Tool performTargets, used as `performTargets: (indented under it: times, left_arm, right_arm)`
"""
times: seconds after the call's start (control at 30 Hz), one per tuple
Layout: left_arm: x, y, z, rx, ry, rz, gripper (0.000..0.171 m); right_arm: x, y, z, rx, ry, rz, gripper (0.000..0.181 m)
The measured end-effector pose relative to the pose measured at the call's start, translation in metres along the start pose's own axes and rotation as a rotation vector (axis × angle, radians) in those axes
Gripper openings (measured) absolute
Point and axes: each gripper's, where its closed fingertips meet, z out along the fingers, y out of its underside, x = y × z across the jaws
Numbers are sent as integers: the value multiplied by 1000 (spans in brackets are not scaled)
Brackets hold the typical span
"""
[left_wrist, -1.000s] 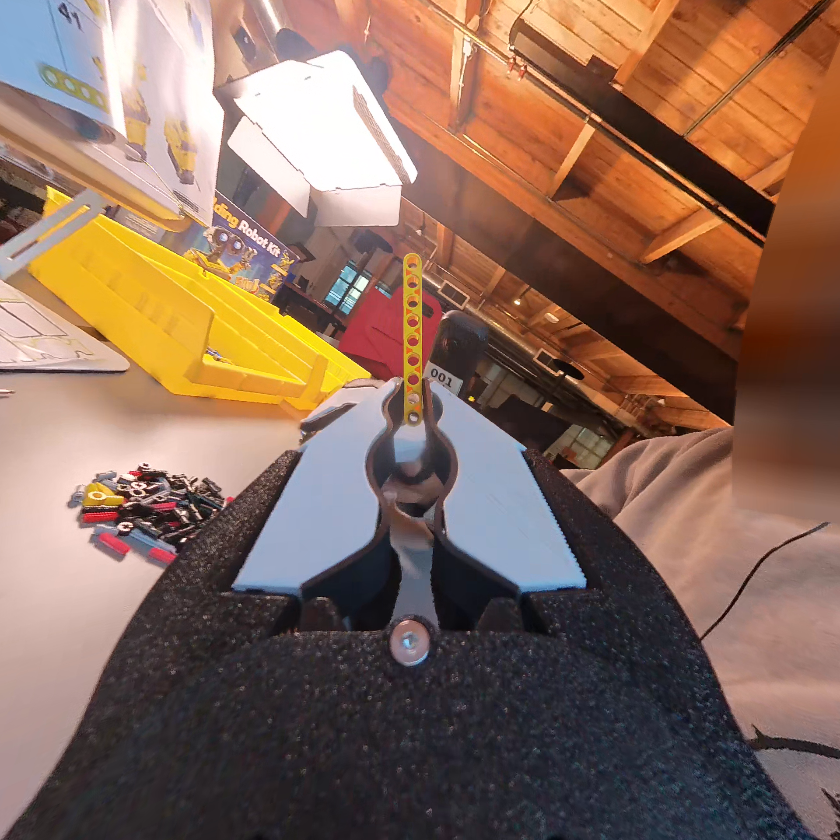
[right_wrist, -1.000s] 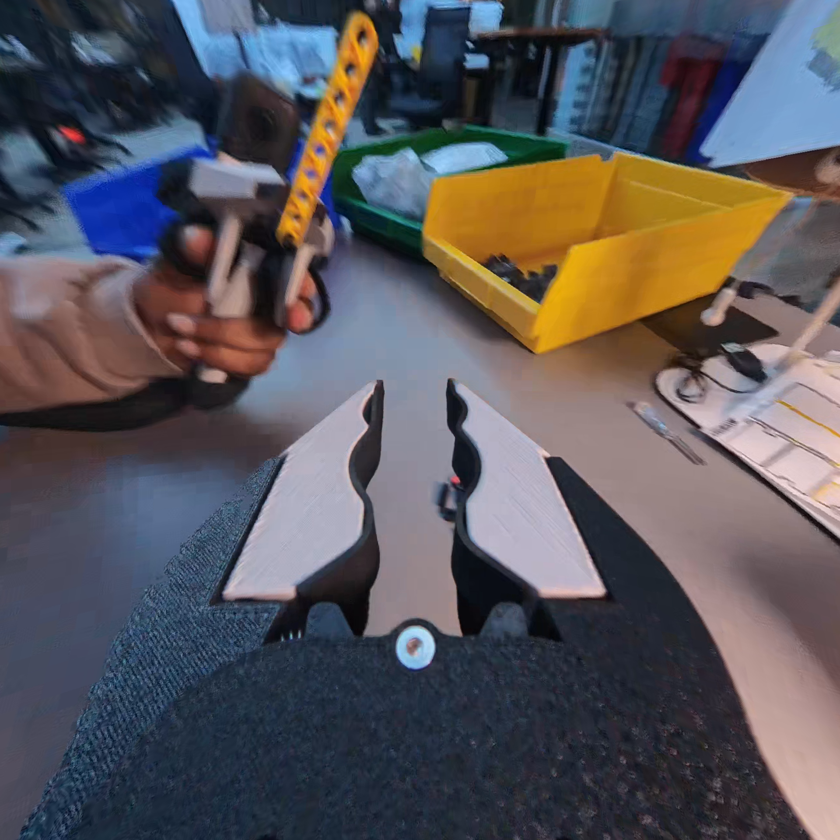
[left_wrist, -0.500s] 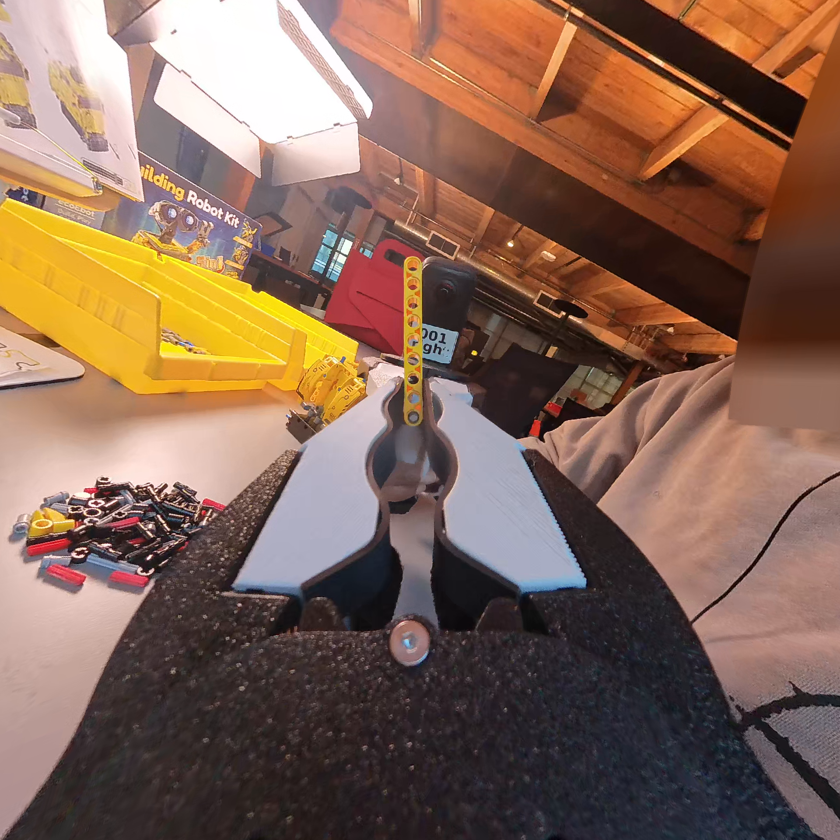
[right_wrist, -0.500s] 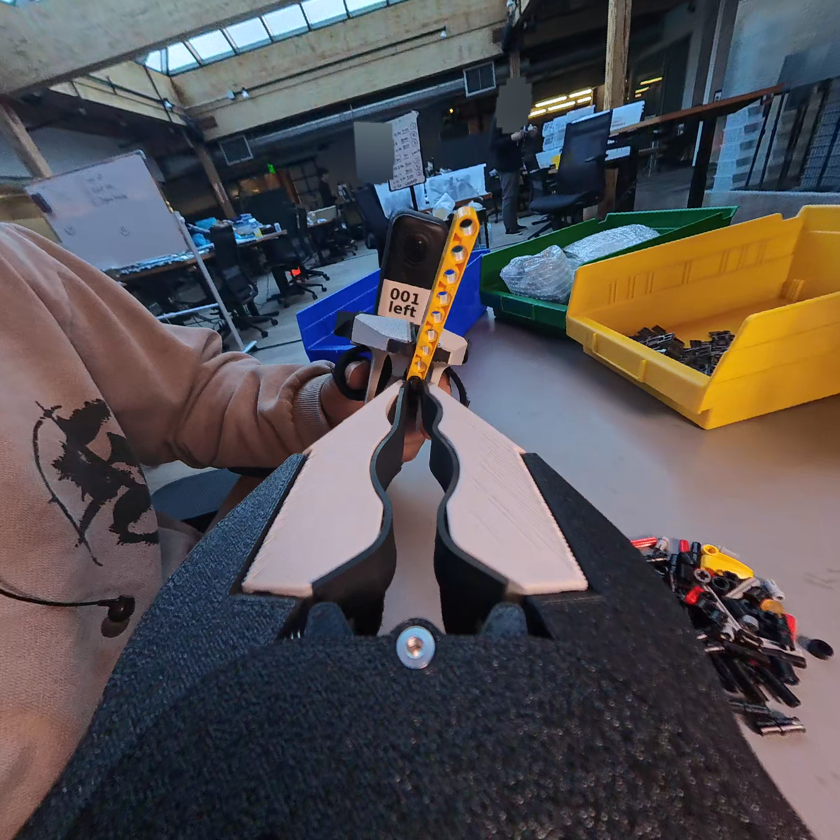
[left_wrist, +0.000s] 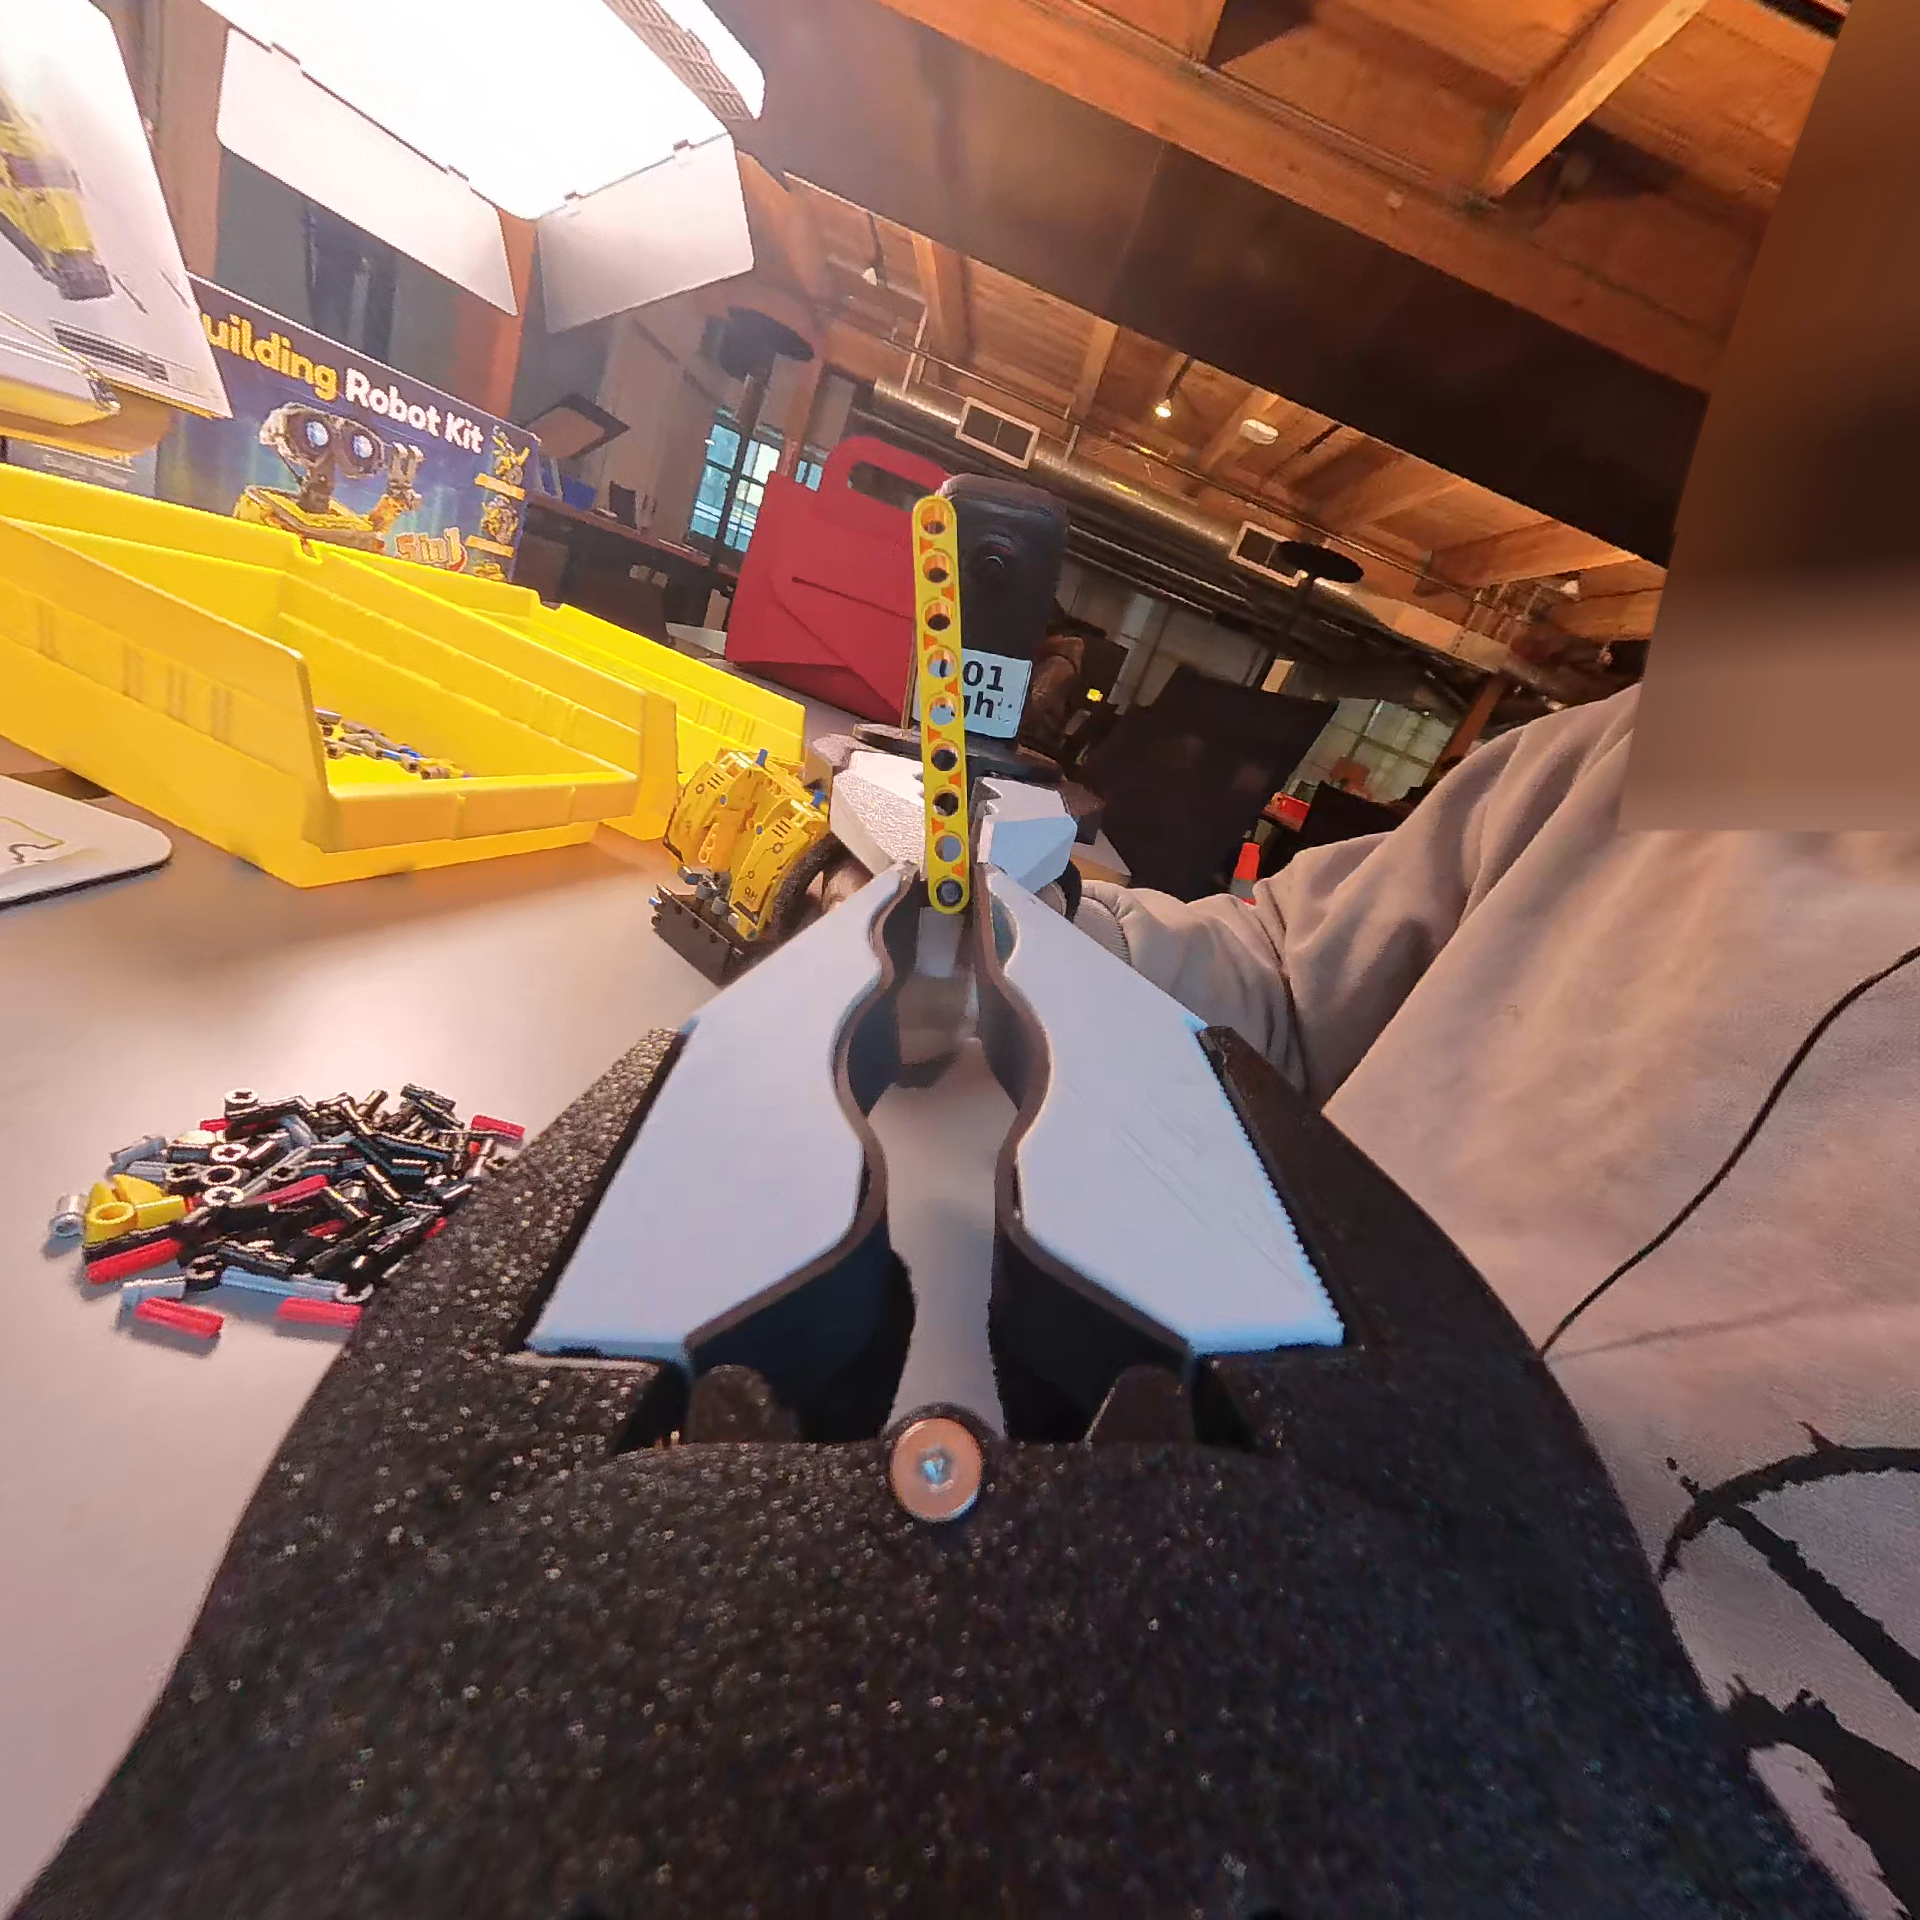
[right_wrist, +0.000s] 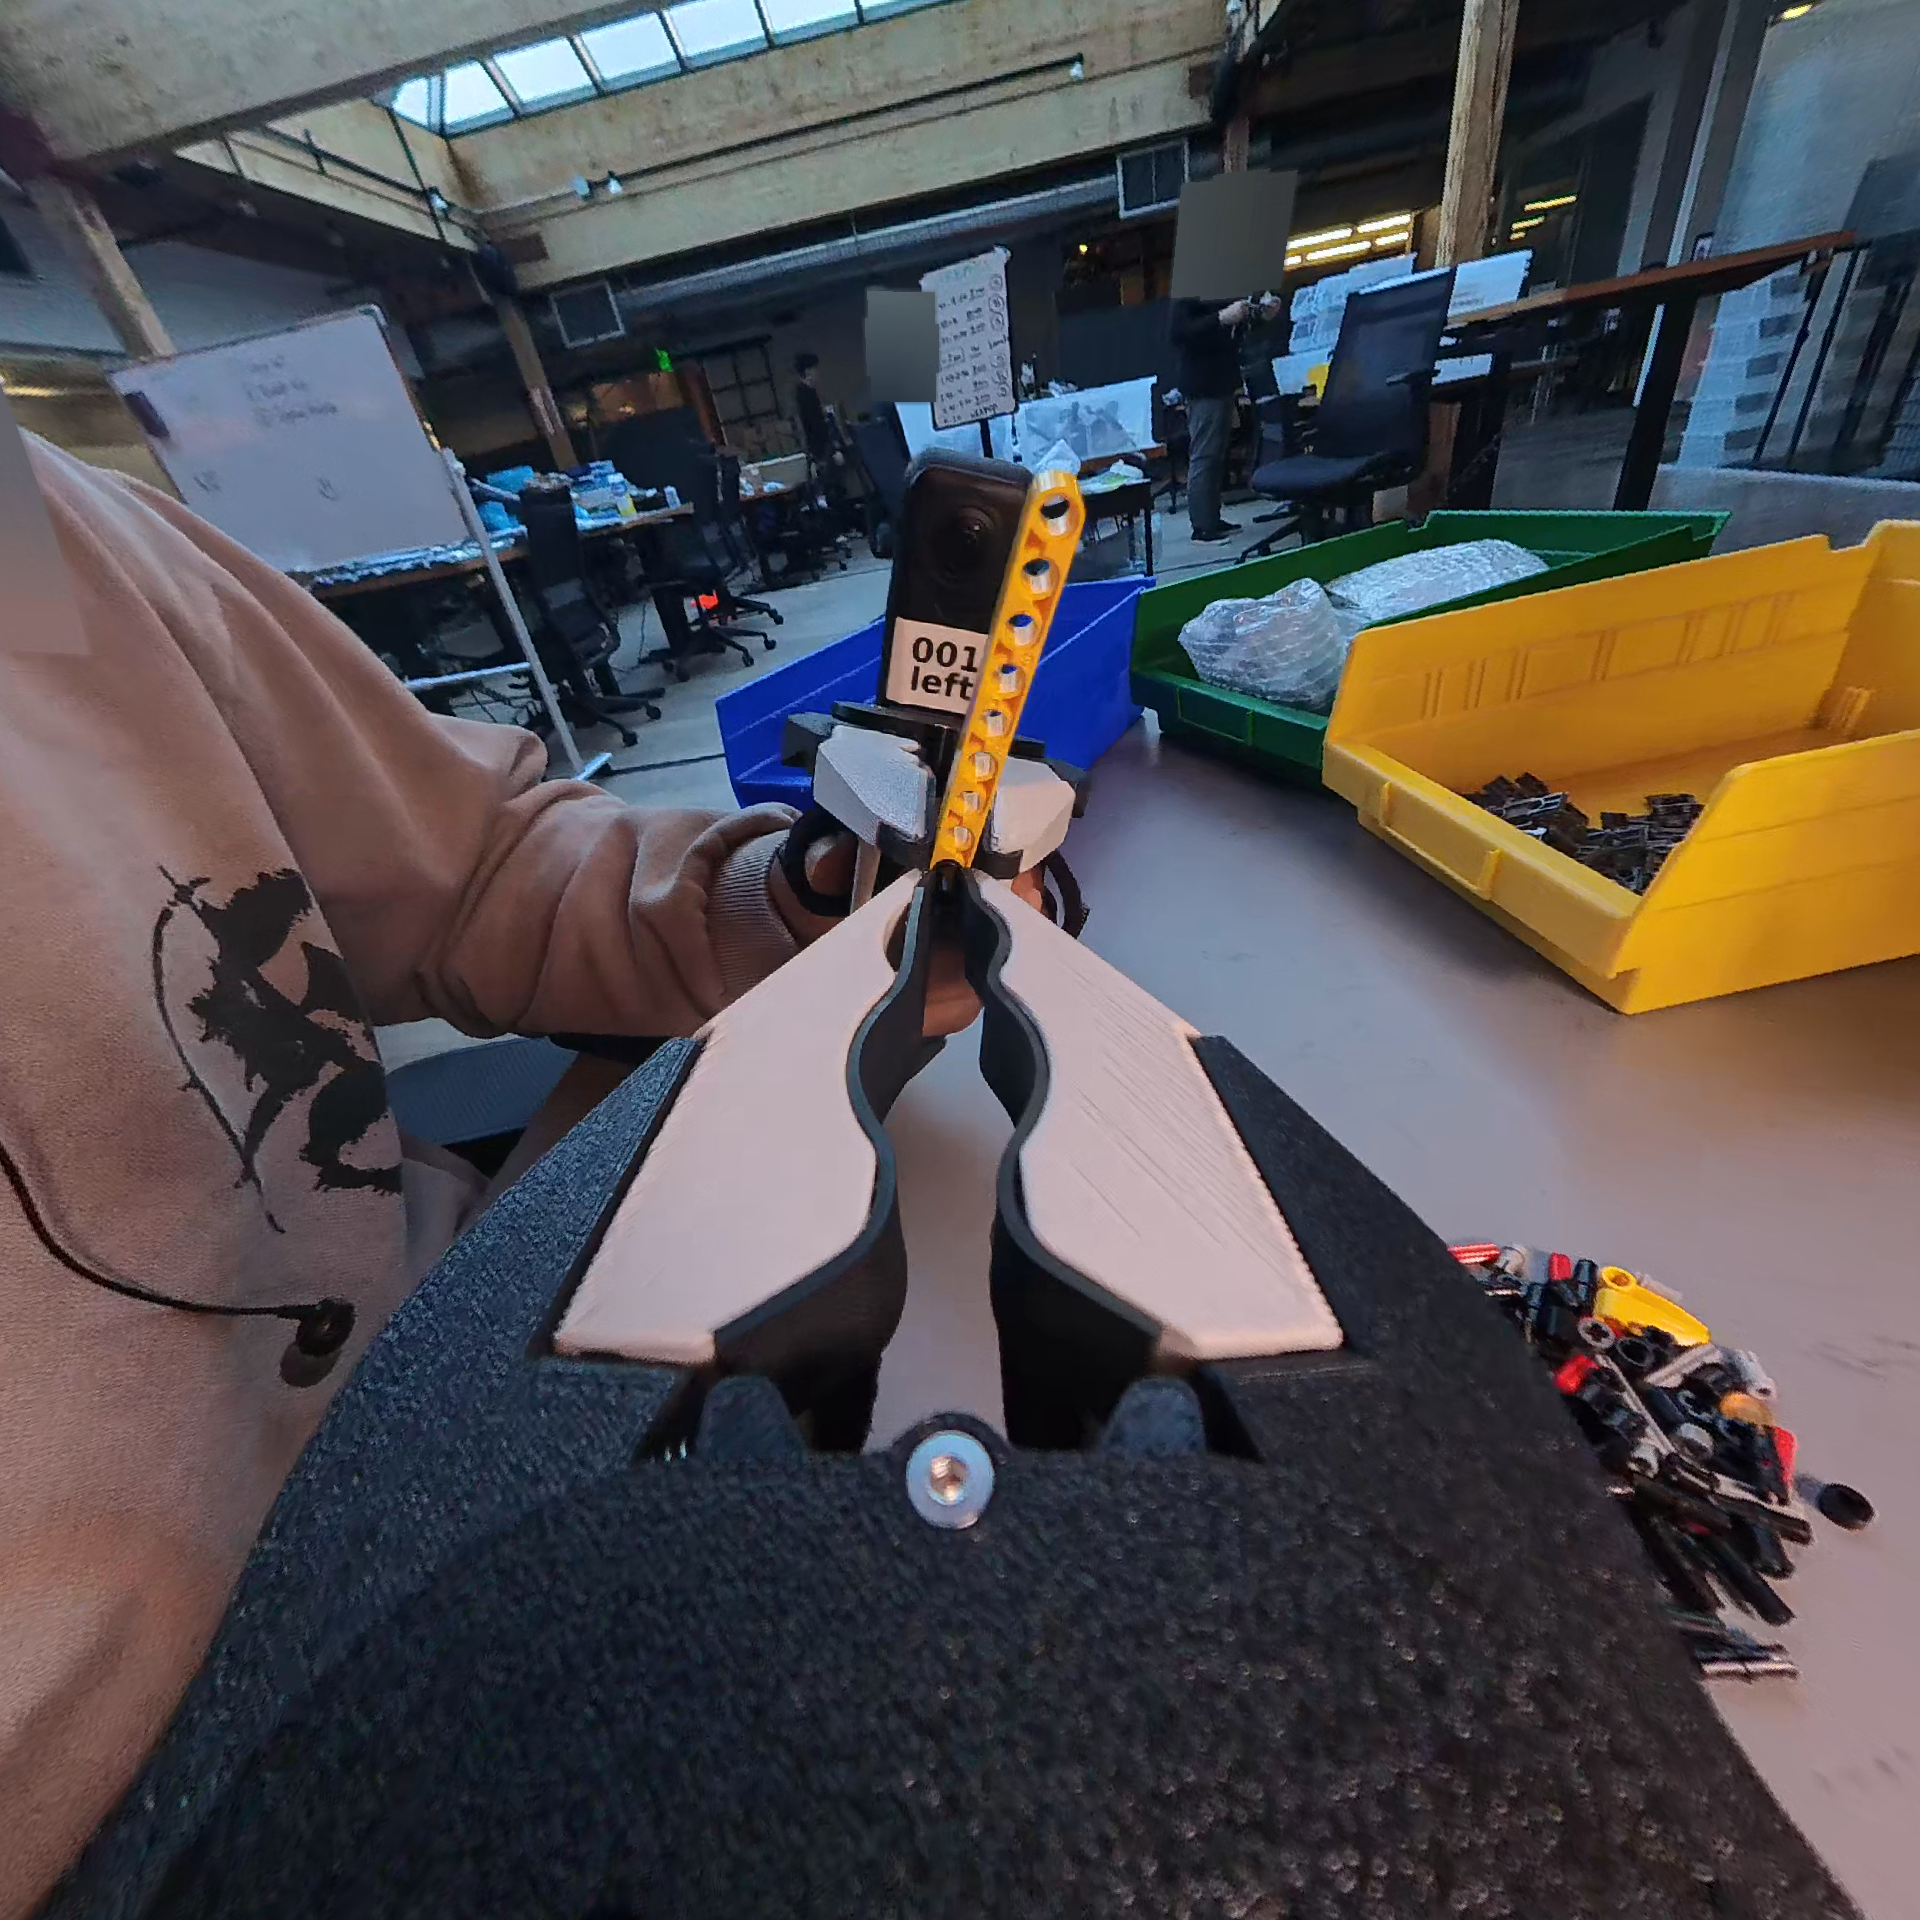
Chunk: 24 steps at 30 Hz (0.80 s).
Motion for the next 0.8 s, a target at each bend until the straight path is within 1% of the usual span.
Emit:
performTargets:
  times: [0.13,0.2,0.3,0.33,0.37,0.4,0.43,0.47,0.53,0.57,0.63,0.7,0.8]
  left_arm:
    - [2,0,-1,-48,2,15,6]
    - [2,1,-2,-97,-18,75,6]
    - [3,4,-2,-135,-31,116,6]
    - [-1,-4,-7,-94,-59,115,6]
    - [-11,-21,-23,-20,-104,96,6]
    - [-17,-36,-40,39,-132,96,5]
    - [-17,-38,-44,33,-133,122,6]
    - [-14,-31,-36,-3,-120,142,6]
    - [-14,-8,-14,-68,-99,114,6]
    - [-17,-3,-9,-89,-108,105,6]
    - [-26,1,-9,-113,-145,111,7]
    - [-36,3,-14,-103,-194,93,6]
    - [-42,3,-17,-81,-228,50,6]
  right_arm:
    - [-3,-1,1,12,-5,7,3]
    - [-3,0,1,7,-15,6,3]
    - [-5,1,-1,-14,-42,-4,3]
    - [-3,0,-4,-15,-40,-12,2]
    - [0,-6,-16,12,-46,4,2]
    - [8,-11,-32,23,-9,-3,2]
    - [15,-11,-43,1,43,-39,3]
    - [15,-13,-47,-2,62,-54,3]
    - [14,-17,-42,-16,92,-97,3]
    - [18,-19,-41,-23,120,-112,3]
    - [30,-19,-47,-39,180,-117,3]
    - [51,-9,-54,-96,290,-129,3]
    - [91,26,-58,-276,486,-188,3]
